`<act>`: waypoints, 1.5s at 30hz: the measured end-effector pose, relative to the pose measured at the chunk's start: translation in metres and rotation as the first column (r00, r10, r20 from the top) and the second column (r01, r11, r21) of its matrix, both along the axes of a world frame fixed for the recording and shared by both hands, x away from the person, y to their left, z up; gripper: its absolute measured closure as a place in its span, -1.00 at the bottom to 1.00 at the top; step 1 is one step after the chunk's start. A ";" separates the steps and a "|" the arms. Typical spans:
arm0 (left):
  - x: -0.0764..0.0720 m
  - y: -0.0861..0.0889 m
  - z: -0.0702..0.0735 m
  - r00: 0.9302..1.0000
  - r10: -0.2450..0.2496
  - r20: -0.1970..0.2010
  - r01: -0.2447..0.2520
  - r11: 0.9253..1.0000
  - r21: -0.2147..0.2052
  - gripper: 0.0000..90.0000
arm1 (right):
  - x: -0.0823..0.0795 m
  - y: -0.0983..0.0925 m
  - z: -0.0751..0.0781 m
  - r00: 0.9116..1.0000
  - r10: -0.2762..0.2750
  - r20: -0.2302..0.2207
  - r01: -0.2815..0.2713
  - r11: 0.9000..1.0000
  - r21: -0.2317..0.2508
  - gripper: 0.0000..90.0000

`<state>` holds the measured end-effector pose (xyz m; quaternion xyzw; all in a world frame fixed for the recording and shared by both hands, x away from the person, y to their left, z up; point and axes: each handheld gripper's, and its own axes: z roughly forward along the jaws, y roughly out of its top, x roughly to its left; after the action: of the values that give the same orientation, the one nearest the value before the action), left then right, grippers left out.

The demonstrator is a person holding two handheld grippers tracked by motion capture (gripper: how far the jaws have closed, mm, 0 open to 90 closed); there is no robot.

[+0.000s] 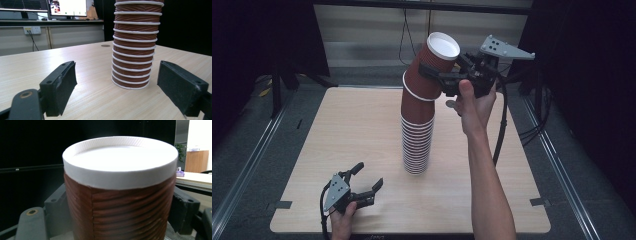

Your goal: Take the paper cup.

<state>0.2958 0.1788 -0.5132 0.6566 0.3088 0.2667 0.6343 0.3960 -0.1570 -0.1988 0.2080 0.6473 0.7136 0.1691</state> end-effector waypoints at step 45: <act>0.007 -0.013 0.020 0.993 -0.094 -0.065 0.097 0.995 0.034 -0.66 | -0.045 -0.088 -0.070 0.985 -0.147 -0.092 0.141 0.988 -0.066 -0.56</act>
<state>0.3029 0.1657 -0.4932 0.6906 0.2920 0.2206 0.6238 0.3505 -0.2446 -0.2686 0.2833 0.6586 0.6693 0.1949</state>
